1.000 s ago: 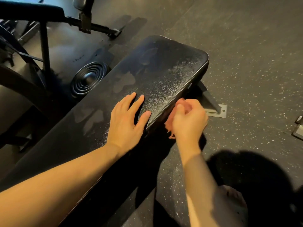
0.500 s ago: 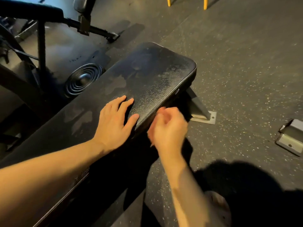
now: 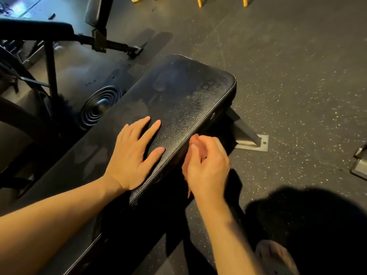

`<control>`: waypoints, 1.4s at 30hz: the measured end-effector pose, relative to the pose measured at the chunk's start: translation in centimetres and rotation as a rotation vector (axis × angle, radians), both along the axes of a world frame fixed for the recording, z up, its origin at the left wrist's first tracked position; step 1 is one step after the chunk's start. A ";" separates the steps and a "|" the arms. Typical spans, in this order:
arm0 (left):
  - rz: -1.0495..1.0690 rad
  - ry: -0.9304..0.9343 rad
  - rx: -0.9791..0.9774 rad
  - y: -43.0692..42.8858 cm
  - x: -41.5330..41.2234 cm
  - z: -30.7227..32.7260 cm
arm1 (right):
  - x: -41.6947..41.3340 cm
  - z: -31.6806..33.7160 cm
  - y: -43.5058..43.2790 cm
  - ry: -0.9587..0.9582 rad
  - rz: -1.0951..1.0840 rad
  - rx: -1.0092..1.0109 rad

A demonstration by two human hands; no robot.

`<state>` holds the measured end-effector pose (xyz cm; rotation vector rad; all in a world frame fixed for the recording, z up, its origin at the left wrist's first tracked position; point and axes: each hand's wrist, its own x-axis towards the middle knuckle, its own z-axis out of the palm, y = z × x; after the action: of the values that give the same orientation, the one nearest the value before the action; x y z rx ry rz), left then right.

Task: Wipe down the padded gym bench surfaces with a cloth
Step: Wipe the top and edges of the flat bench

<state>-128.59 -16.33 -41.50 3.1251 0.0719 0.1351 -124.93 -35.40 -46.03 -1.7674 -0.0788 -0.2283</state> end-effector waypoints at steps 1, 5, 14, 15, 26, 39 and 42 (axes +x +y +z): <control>0.003 0.003 -0.007 0.0 0.0 0.0 | 0.2 0.0 0.0 -0.032 -0.002 -0.024; -0.007 -0.012 -0.023 0.0 0.2 0.1 | 9.4 -0.6 -1.7 -0.008 -0.168 -0.104; -0.007 -0.009 -0.028 0.0 0.1 0.2 | 5.3 -0.8 -0.3 -0.046 -0.087 -0.143; -0.007 -0.010 -0.030 0.0 0.1 0.2 | 7.7 -0.9 -0.8 -0.002 -0.129 -0.150; -0.008 -0.008 -0.034 0.0 0.2 0.1 | 10.0 -1.1 -1.4 0.050 -0.159 -0.175; -0.012 -0.013 -0.042 0.3 0.1 -0.1 | 12.5 -1.3 -2.8 0.056 -0.172 -0.237; -0.007 -0.012 -0.051 0.1 0.2 0.1 | 6.3 -0.9 -0.8 -0.004 -0.116 -0.166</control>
<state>-128.38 -16.18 -41.36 3.0735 0.0625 0.1489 -118.67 -36.23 -46.92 -1.9393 0.0021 -0.3175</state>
